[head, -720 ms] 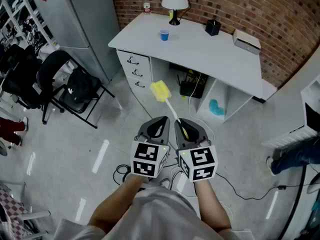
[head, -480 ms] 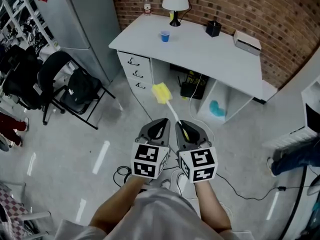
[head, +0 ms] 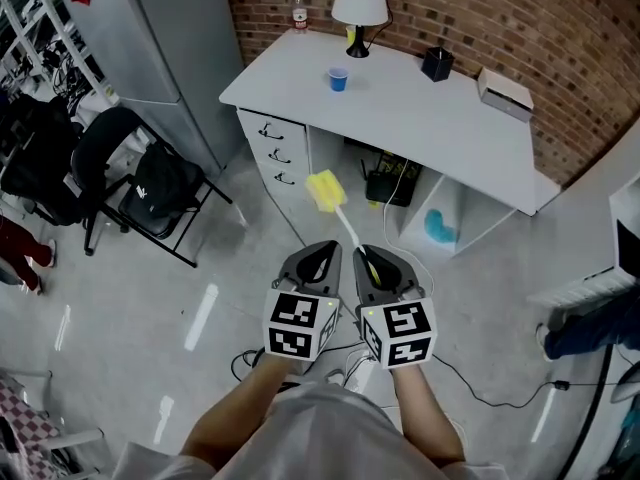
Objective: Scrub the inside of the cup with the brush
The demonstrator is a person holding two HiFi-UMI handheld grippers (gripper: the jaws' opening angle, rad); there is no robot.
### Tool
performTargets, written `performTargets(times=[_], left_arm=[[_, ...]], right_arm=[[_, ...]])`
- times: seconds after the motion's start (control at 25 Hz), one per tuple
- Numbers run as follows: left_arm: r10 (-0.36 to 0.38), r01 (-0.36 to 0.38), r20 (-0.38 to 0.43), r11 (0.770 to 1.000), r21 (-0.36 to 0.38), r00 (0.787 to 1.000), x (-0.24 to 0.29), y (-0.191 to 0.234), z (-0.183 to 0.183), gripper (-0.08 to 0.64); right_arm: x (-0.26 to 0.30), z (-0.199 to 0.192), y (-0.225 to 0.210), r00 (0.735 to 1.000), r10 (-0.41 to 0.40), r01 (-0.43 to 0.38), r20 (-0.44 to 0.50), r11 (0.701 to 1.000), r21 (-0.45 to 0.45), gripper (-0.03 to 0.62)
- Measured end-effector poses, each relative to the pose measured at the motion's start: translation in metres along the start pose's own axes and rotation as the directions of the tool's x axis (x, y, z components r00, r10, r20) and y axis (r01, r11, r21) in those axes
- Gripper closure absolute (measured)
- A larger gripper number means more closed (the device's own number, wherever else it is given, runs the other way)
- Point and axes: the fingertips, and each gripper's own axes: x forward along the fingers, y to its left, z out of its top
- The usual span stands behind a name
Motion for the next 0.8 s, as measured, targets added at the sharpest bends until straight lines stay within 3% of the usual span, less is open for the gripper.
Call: performTargets(times=[0.8], left_arm=[[-0.128,0.127,-0.054,0.992,-0.019,0.99,0.114,0.149,0.054,0.552]], right_arm=[[0.183,0.062,-0.023,0.993,-0.093,0.095,-0.072,0.995,0.018,0.566]])
